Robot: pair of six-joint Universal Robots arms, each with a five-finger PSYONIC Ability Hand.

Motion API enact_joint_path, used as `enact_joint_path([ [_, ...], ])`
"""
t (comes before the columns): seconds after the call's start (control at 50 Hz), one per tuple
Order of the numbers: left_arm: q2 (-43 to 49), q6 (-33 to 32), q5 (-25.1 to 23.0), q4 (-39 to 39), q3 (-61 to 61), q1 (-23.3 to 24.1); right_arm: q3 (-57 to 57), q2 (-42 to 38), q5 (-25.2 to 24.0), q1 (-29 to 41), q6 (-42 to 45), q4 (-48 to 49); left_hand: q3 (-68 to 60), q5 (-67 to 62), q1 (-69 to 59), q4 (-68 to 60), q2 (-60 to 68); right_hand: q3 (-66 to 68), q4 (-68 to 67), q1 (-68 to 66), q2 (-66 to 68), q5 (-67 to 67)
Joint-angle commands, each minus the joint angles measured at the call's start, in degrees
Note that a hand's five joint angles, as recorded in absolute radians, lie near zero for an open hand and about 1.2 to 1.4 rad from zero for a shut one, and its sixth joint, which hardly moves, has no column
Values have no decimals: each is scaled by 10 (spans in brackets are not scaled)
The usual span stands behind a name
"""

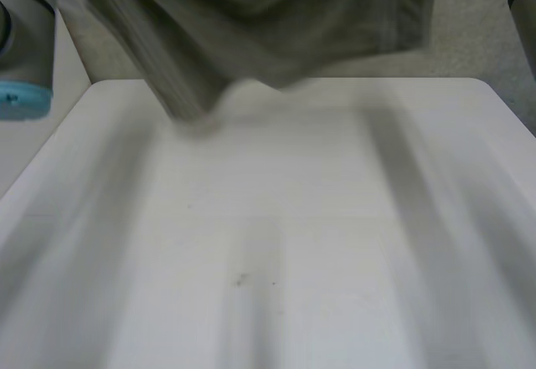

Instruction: Fold the towel.

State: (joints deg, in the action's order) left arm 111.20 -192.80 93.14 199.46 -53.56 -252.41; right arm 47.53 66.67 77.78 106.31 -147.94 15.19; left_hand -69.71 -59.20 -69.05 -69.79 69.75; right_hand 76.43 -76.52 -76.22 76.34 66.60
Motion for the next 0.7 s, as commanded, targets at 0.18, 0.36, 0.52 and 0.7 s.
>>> enact_joint_path([
  [0.18, 14, -1, 6, 33, -277, 2, 214, -55, -16, 0, 27, -138, -103, -108, -109, -102, 102, 36, -35, -38, 37, 34],
  [0.36, 67, -11, -2, 105, -449, 0, 345, -106, -23, 6, 65, -100, -103, -108, -109, -102, 102, 36, -35, -38, 37, 34],
  [0.52, 50, -52, -4, 90, -511, -4, 418, -50, -18, 0, 153, -119, -103, -108, -109, -102, 102, 36, -35, -38, 37, 34],
  [0.7, 42, -93, -19, 116, -528, -6, 474, 37, -13, -1, 161, -187, -103, -108, -109, -102, 102, 36, -35, -38, 37, 34],
])
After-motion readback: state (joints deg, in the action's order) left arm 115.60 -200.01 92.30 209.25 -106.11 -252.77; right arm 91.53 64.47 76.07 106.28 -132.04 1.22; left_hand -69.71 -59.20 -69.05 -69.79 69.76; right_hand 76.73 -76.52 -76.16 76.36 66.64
